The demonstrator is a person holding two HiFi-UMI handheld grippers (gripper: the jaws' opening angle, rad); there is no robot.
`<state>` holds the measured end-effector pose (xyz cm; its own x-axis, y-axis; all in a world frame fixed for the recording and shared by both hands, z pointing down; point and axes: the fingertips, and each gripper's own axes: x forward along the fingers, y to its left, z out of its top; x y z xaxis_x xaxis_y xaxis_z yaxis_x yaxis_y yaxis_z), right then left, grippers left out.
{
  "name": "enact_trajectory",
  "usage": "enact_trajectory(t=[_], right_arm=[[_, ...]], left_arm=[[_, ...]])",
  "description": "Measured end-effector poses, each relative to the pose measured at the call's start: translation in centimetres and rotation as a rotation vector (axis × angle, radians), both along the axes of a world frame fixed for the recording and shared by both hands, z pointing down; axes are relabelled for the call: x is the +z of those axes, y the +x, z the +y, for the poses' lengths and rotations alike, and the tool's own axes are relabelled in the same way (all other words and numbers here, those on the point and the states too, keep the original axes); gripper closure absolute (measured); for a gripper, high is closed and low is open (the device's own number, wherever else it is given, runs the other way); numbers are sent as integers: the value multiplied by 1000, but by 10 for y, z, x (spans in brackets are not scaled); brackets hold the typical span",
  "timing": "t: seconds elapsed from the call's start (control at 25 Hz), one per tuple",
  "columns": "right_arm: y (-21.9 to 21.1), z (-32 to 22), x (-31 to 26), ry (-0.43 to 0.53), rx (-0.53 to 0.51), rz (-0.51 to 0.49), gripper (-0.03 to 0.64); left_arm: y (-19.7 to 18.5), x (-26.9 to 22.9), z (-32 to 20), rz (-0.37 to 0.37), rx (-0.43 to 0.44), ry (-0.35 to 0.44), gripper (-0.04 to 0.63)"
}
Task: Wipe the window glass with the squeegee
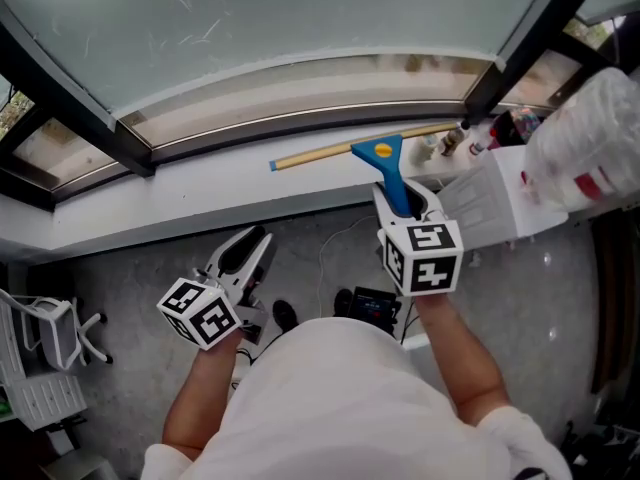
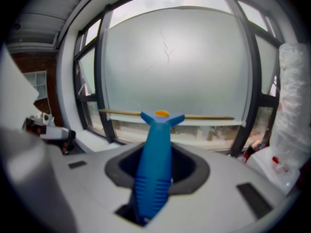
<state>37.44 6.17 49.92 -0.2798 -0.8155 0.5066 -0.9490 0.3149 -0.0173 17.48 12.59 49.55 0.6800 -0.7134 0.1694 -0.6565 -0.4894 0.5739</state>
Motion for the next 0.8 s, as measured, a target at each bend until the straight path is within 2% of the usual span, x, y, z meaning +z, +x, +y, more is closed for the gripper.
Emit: enact_trajectory(t=[0.36,0.8], right_arm=[[-26,12,-4,11,29,21,482],[-26,18,-5,19,64,43,482]], left_arm=[[-26,-1,8,10,31,-15,469],[-24,1,10,19,59,-21,469]])
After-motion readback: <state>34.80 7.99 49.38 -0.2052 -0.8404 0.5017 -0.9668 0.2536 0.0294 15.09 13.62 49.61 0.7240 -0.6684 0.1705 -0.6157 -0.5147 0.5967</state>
